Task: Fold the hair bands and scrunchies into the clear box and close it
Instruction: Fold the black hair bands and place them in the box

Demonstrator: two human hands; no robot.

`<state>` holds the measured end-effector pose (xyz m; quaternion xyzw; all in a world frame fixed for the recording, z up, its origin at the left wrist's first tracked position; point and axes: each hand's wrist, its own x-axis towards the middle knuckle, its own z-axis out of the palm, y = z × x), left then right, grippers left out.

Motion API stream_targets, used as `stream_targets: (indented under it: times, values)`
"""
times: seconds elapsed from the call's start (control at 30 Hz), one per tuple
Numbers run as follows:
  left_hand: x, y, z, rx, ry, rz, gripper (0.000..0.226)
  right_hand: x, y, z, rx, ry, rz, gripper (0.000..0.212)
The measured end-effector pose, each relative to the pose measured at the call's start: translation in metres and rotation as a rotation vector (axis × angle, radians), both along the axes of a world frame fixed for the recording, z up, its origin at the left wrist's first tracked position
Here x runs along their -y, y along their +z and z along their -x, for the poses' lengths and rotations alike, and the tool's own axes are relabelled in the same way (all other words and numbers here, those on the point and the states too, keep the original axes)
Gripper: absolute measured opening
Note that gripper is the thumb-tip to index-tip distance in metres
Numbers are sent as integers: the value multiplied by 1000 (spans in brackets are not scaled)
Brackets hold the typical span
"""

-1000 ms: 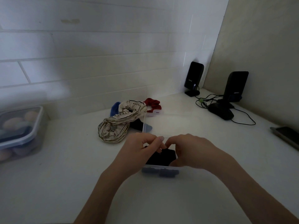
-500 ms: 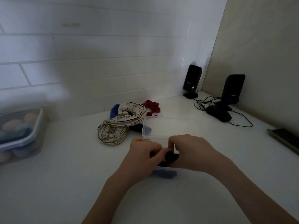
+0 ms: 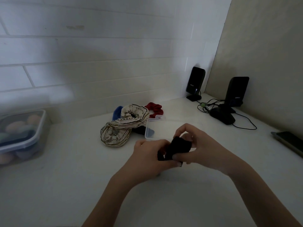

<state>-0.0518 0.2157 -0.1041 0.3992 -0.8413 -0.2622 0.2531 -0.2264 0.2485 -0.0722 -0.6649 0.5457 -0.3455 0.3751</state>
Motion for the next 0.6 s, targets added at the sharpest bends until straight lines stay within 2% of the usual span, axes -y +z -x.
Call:
stream_targets:
  times: [0.17,0.27,0.4,0.5,0.6]
  values:
    - [0,-6,1,-63,50,-9,45,-3,-1,6,39,133,-31,35]
    - [-1,-5,0,-115,63,-32,41,-2,-2,5,-13,68,54,26]
    - [-2,-3,-5,-160,67,-16,38,1,-8,-4,-248,-38,198,30]
    - [-2,-3,-12,-169,98,59,31,3,-10,-13,-525,47,240,43]
    - [-3,-2,-16,-188,136,91,25,6,-9,-21,-733,189,268,36]
